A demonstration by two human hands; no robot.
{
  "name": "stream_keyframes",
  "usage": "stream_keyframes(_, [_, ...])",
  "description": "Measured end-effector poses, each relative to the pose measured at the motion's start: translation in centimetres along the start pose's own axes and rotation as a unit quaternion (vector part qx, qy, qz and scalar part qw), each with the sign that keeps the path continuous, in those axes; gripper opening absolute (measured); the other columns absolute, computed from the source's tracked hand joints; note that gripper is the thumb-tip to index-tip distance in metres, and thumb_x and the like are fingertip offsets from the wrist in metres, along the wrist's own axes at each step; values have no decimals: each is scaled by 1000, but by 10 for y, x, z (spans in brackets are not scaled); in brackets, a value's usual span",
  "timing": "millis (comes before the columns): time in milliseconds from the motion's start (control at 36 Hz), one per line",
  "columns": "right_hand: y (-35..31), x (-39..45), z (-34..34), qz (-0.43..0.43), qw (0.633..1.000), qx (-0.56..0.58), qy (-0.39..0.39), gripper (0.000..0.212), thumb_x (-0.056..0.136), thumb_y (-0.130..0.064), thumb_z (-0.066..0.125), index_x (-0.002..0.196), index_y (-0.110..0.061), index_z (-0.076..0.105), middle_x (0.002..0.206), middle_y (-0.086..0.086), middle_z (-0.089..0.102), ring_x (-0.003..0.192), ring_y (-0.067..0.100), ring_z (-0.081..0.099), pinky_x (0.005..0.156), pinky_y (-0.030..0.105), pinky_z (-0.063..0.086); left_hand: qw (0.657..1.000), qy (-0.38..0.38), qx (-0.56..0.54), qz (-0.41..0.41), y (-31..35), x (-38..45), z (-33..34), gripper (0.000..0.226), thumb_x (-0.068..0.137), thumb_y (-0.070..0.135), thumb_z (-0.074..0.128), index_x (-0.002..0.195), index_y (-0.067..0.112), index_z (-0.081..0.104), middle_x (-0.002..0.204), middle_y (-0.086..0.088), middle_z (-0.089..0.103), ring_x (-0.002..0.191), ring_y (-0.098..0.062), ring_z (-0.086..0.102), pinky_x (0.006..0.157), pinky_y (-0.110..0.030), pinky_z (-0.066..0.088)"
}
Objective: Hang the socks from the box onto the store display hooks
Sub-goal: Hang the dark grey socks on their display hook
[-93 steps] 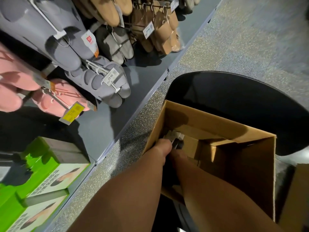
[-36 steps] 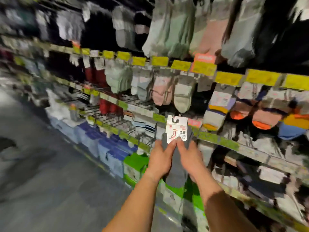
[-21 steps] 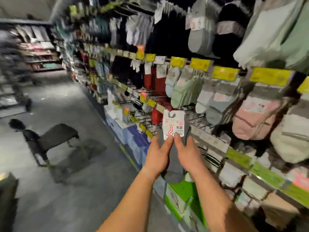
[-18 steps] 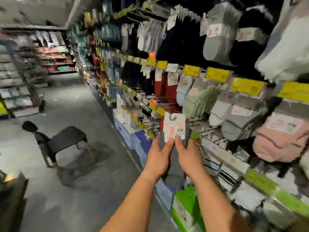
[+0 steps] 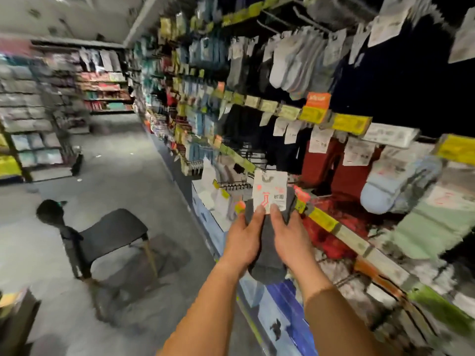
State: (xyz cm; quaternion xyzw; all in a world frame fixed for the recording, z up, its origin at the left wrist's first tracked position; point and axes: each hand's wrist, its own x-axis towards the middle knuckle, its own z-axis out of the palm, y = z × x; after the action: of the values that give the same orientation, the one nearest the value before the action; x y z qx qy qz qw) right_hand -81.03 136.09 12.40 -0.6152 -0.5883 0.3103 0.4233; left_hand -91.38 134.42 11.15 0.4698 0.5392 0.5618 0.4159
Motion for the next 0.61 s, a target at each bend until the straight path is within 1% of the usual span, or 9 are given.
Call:
stream_keyframes(83, [-26, 31, 49, 12, 1000, 8, 15, 54, 99, -51, 46, 128, -6, 52, 133, 21, 57, 123, 36, 52, 92, 35, 39, 1000, -9, 1, 12, -3, 54, -43, 46, 101, 46, 53, 141, 21, 50, 137, 9, 58, 136, -15, 50, 92, -7, 39])
stream_keyframes(167, [-48, 64, 93, 28, 999, 11, 25, 55, 99, -52, 44, 127, -5, 52, 132, 22, 57, 123, 36, 52, 89, 35, 38, 999, -30, -2, 27, -4, 105, -81, 38, 101, 45, 54, 131, 21, 59, 120, 11, 69, 111, 0, 65, 78, -9, 47])
stream_keyframes(222, [-58, 88, 119, 43, 999, 7, 32, 57, 99, -54, 43, 130, -7, 51, 133, 21, 57, 123, 36, 53, 90, 35, 39, 999, -44, -7, 25, -9, 138, -100, 29, 103, 39, 54, 124, 21, 62, 111, 13, 72, 94, 8, 68, 70, -7, 48])
stream_keyframes(333, [-67, 130, 166, 47, 998, 30, 36, 53, 98, -53, 47, 134, -15, 54, 130, 13, 62, 119, 32, 58, 85, 28, 41, 998, -49, 18, 21, -22, 196, -127, 26, 103, 41, 53, 116, 22, 61, 109, 11, 70, 97, 1, 66, 72, -10, 48])
stream_keyframes(417, [-70, 166, 197, 40, 998, 31, 39, 49, 99, -50, 47, 133, -15, 54, 120, 5, 65, 112, 28, 60, 68, 19, 37, 997, -61, 22, 29, -33, 245, -143, 15, 104, 37, 53, 113, 27, 60, 104, 19, 68, 90, 15, 62, 70, -3, 45])
stream_keyframes(472, [-69, 196, 217, 43, 998, 15, 41, 48, 100, -51, 45, 130, -15, 53, 113, -1, 61, 103, 24, 59, 56, 10, 36, 996, -74, 19, 37, -37, 277, -150, 11, 104, 33, 53, 111, 29, 60, 101, 23, 67, 86, 17, 63, 70, -2, 44])
stream_keyframes(528, [-67, 229, 238, 46, 998, 9, 43, 50, 98, -57, 44, 127, -17, 54, 113, -1, 61, 99, 21, 58, 60, 4, 37, 996, -78, 14, 36, -47, 313, -156, 12, 104, 32, 52, 111, 29, 62, 105, 17, 70, 91, 13, 65, 74, -5, 47])
stream_keyframes(583, [-66, 263, 261, 32, 998, 15, 53, 65, 91, -68, 41, 129, -19, 56, 123, 5, 65, 107, 26, 61, 81, 25, 48, 996, -80, 6, 27, -55, 350, -162, 15, 104, 32, 53, 114, 25, 63, 110, 9, 72, 98, 4, 67, 76, -8, 50])
stream_keyframes(611, [-66, 280, 271, 27, 998, 22, 56, 67, 90, -69, 41, 130, -19, 57, 125, 7, 65, 110, 27, 61, 85, 31, 48, 996, -80, 5, 24, -58, 368, -166, 19, 104, 32, 53, 116, 21, 62, 111, 7, 71, 99, 1, 68, 76, -9, 51])
